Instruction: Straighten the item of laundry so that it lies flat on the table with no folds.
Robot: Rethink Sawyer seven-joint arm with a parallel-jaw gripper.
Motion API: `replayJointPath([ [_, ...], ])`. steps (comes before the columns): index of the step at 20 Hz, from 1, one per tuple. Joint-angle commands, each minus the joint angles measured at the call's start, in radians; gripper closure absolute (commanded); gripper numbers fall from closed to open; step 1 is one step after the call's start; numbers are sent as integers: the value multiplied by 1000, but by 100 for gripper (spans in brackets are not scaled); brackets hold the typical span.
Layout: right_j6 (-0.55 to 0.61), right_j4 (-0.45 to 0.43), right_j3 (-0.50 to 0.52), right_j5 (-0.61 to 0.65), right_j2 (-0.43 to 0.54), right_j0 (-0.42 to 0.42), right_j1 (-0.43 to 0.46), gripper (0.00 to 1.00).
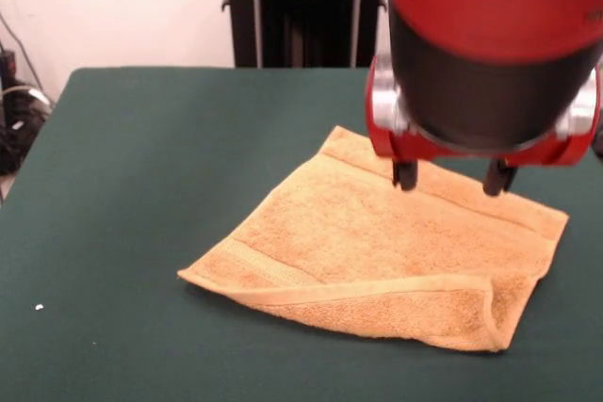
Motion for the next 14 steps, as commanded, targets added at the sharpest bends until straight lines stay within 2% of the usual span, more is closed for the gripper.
replayJointPath([
  [1, -10, -363, 194, 6, 343, 187, -15, 0],
  [3, -82, -493, 402, -41, 474, 302, -49, 0],
  [6, -167, -610, 644, -159, 596, 421, -111, 0],
  [10, -249, -688, 911, -397, 730, 534, -198, 0],
  [14, -298, -708, 1102, -635, 843, 598, -282, 0],
])
